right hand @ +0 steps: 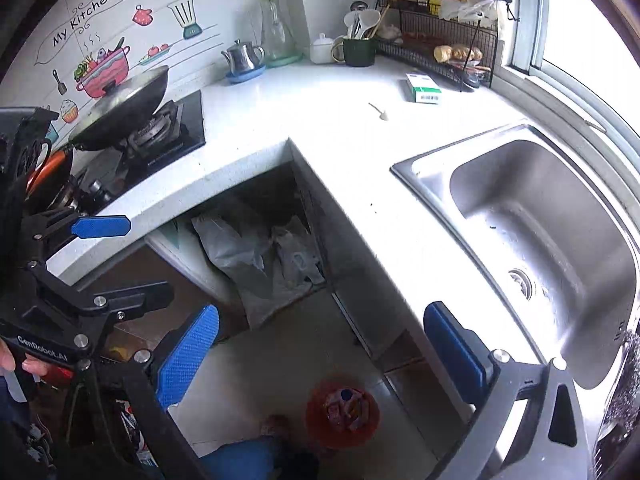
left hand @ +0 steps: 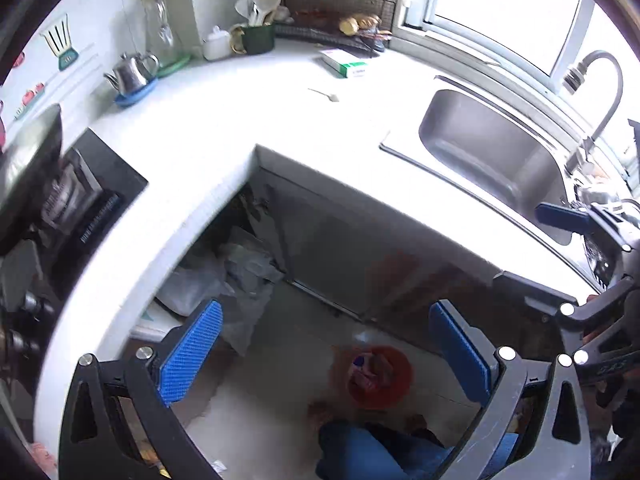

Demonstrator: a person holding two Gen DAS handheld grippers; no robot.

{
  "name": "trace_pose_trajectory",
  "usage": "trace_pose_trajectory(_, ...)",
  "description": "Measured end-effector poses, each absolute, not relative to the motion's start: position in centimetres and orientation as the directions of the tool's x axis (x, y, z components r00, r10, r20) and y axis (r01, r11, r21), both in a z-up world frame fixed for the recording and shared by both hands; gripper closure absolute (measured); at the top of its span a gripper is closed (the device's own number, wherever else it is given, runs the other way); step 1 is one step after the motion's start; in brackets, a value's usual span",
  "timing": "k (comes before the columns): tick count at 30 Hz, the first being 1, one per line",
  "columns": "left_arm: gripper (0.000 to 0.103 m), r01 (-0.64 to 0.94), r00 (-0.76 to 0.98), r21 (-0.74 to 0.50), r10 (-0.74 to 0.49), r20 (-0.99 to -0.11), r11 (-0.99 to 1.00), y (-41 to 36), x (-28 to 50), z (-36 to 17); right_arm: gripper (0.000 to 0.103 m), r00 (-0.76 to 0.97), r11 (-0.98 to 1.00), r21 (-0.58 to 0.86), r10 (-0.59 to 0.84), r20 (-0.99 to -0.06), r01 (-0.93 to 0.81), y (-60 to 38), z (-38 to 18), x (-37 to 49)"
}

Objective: Collect trash
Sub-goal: 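Raise both open tools back up to the counter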

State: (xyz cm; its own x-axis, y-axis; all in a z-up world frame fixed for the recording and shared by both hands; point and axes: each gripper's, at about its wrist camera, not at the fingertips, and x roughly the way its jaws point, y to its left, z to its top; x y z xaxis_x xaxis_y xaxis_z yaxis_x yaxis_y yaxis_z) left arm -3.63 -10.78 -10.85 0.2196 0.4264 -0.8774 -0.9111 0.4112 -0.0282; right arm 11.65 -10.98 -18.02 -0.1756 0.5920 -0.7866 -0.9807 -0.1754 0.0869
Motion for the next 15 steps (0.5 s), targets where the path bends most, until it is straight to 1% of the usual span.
trace_pose_trajectory(3,0.0,-0.913,0.217,-0.017,0.45,-0.866,0.408,-8.8,-3.3,-9.5,0.001,-0.173,-0.172,0.084,0.61,-0.773,-0.981,-9.6,-15.4,12.2)
trace_pose_trajectory(5,0.0,-0.909,0.233,-0.025,0.458,-0.858,0.416,-6.9,-2.9,-8.6,0.001,-0.169,-0.167,0.081,0.622,-0.765,-0.983,-8.3,-14.5,12.7)
trace_pose_trajectory(8,0.0,-0.902,0.231,-0.006,0.472,-0.851,0.431,-3.5,-2.1,-8.1,0.001,-0.16,-0.157,0.078,0.629,-0.761,-0.985,-5.8,-13.6,13.2)
trace_pose_trajectory(15,0.0,-0.879,0.267,-0.009,0.477,-0.838,0.476,7.3,0.1,-6.5,0.001,-0.122,-0.109,0.066,0.643,-0.756,-0.992,2.4,-12.3,15.0)
